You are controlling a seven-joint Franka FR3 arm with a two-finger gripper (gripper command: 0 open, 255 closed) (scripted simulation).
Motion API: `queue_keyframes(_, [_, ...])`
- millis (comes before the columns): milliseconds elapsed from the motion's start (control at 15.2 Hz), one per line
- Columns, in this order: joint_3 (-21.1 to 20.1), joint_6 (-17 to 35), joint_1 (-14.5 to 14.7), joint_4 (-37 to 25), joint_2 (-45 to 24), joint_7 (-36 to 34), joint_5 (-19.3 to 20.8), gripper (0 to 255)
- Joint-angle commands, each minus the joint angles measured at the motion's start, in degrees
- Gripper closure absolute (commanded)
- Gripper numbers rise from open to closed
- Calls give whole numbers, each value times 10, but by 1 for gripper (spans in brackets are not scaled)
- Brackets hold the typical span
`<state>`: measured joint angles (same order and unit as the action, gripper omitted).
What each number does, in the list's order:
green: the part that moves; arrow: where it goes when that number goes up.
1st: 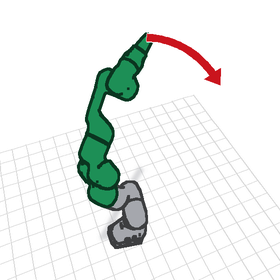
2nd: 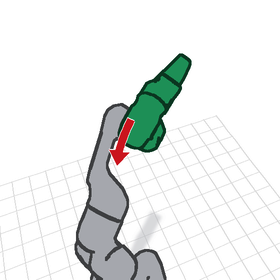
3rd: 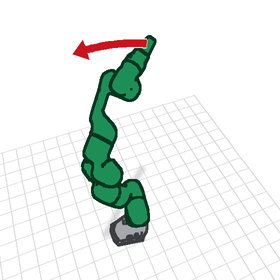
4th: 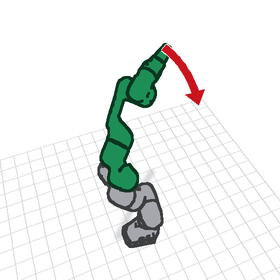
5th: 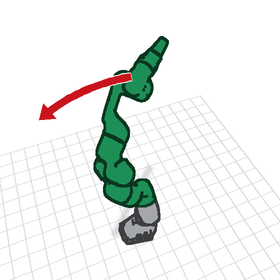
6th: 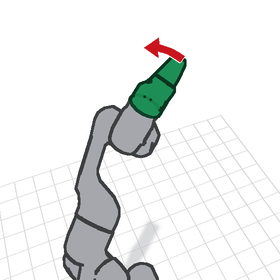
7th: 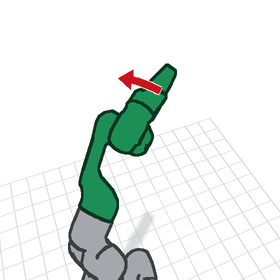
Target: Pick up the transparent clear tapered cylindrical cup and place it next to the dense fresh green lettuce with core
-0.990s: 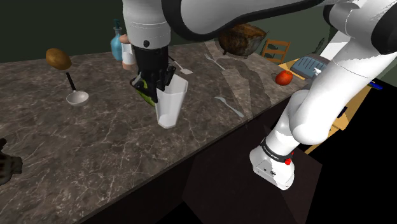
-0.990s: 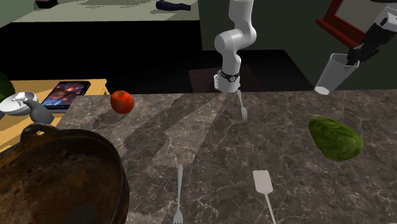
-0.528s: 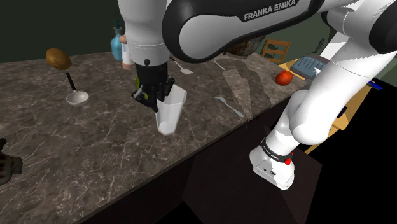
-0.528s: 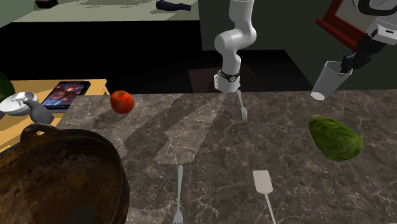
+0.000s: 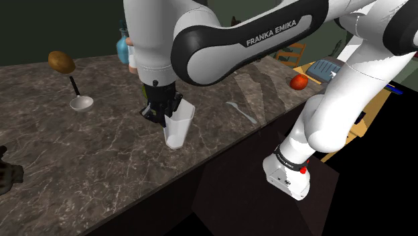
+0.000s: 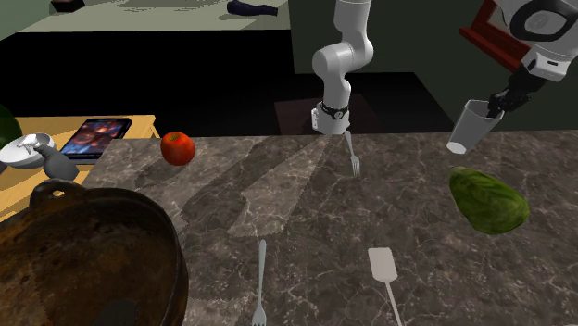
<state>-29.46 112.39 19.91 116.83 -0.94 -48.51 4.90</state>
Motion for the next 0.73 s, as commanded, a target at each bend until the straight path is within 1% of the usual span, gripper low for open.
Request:
queue_keyframes(0, [0,7,0,5,-3,-1,2,255])
queue_keyframes(396, [0,7,0,5,-3,-1,2,255])
queue_keyframes(462, [0,7,0,5,-3,-1,2,0])
queue_keyframes(660, [0,7,0,5,-3,-1,2,0])
